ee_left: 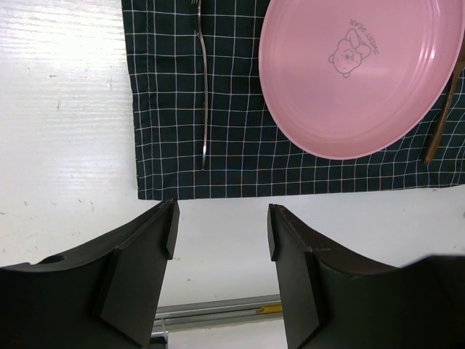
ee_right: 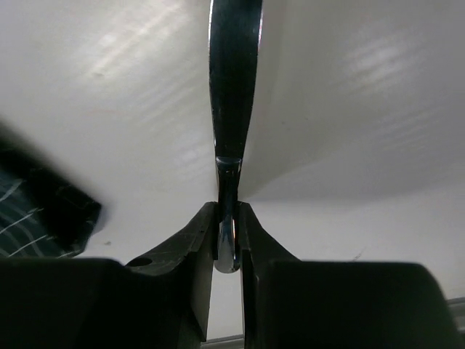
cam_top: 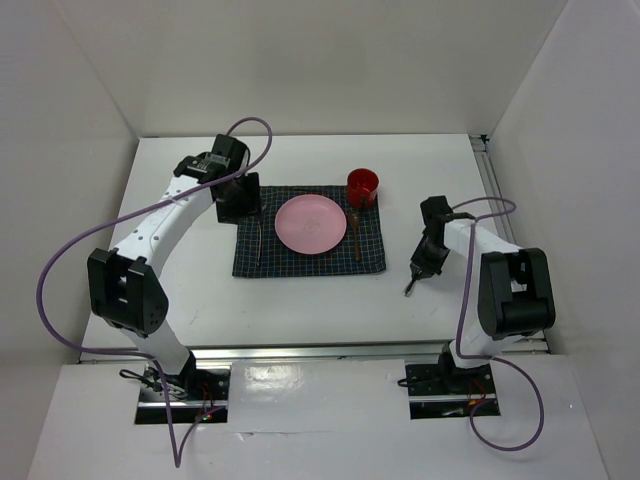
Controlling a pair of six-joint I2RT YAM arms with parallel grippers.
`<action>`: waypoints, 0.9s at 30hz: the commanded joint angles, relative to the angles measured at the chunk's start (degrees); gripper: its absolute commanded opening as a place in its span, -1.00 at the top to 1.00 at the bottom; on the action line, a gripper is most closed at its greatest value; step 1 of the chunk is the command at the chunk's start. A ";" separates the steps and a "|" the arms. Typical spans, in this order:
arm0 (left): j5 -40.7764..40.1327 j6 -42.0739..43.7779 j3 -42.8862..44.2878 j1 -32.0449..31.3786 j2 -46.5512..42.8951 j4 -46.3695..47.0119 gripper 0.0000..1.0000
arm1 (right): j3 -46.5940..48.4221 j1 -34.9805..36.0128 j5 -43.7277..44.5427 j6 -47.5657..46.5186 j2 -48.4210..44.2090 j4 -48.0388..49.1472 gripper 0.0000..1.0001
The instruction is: Set the dinner table for one person
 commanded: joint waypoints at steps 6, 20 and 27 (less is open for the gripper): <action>0.18 0.20 0.49 0.36 -2.34 0.41 -0.37 | 12.26 5.08 -2.01 -11.99 -0.40 -2.68 1.00; -0.79 0.20 1.54 0.36 -2.34 -0.11 -0.37 | 30.73 16.78 -2.19 -13.57 18.32 -2.94 1.00; -1.32 0.20 1.01 0.36 -2.87 -0.11 -0.37 | 34.78 17.84 0.17 -15.51 25.80 -2.41 1.00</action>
